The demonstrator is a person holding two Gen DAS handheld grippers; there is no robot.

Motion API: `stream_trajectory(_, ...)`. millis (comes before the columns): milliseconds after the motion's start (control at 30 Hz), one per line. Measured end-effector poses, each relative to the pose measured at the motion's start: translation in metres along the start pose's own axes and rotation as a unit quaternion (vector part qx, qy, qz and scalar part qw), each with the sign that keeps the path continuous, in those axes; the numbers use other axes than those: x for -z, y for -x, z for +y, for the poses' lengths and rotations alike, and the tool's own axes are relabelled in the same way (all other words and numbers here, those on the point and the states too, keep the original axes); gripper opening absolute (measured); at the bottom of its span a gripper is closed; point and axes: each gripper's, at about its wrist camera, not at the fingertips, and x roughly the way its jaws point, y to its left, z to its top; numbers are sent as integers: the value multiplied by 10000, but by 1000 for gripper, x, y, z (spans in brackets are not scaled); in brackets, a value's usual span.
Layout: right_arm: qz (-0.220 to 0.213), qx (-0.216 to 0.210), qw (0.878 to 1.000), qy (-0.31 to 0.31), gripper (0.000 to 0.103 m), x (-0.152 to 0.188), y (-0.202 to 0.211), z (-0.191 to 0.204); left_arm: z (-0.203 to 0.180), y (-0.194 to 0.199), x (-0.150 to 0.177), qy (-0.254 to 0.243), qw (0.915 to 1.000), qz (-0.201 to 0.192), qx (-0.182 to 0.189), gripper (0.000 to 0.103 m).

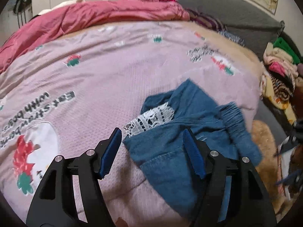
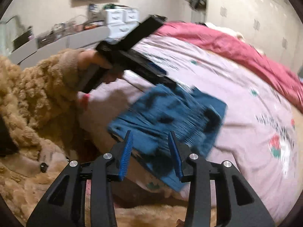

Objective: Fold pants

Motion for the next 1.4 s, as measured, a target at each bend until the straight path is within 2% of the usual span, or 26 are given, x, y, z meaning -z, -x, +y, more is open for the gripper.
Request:
stream_trajectory(100, 43, -192, 9981, 581, 37, -6, -16, 27, -5, 14, 0, 80, 9994, -84, 322, 60)
stream_trajectory(200, 418, 75, 9921, 1177, 36, -7, -45, 47, -16, 9, 7, 49, 9987, 106, 504, 60)
stream_trajectory(333, 651, 364, 9837, 1635, 35, -9, -72, 60, -24, -5, 15, -48, 9985, 340, 434, 60)
stream_trajectory(367, 654, 435, 9824, 1694, 29, -9, -77, 62, -25, -9, 17, -90, 9986, 392, 357, 60)
stream_trajectory(400, 667, 398, 9832, 1650, 20, -8, -81, 62, -25, -11, 18, -107, 9985, 429, 320, 60)
stream_trajectory(500, 753, 129, 9860, 1484, 10, -5, -80, 61, -24, -18, 19, -72, 9983, 502, 275, 60)
stream_trajectory(633, 831, -113, 9879, 1305, 9, 2, -74, 58, -21, -22, 18, -13, 9982, 539, 269, 60)
stream_trajectory(733, 1039, -131, 9890, 1042, 9, 17, -86, 50, -19, -25, 18, 10, 9980, 563, 289, 60)
stream_trajectory(933, 880, -390, 9945, 412, 14, 20, -81, 43, -19, -26, 19, 32, 9980, 556, 288, 60)
stream_trajectory(1100, 623, -621, 9961, -6, 30, 15, -54, 34, -19, -24, 19, 45, 9982, 536, 281, 60)
stream_trajectory(1267, 250, -585, 9974, -337, 40, 9, -29, 25, -20, -23, 17, 44, 9983, 515, 257, 60)
stream_trajectory(1400, -23, -331, 9967, -747, 51, 7, -10, 8, -20, -19, 17, 59, 9986, 466, 236, 60)
